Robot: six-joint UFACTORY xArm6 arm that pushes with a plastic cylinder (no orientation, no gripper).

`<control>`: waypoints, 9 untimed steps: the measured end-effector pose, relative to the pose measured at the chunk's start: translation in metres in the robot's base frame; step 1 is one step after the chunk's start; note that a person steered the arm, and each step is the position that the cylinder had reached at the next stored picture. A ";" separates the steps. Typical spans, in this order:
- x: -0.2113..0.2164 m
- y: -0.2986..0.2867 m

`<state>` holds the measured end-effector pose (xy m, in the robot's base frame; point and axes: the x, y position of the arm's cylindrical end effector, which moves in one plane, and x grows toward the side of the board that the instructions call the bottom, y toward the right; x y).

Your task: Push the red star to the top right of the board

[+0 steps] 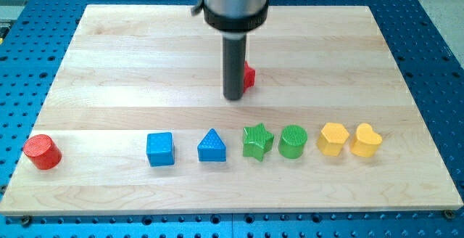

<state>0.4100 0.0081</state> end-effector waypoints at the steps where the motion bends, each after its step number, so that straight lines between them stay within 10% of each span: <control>1: -0.063 0.050; 3: -0.077 0.027; 5: -0.129 0.137; 7: -0.149 0.079; 9: -0.165 0.184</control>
<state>0.2449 0.1920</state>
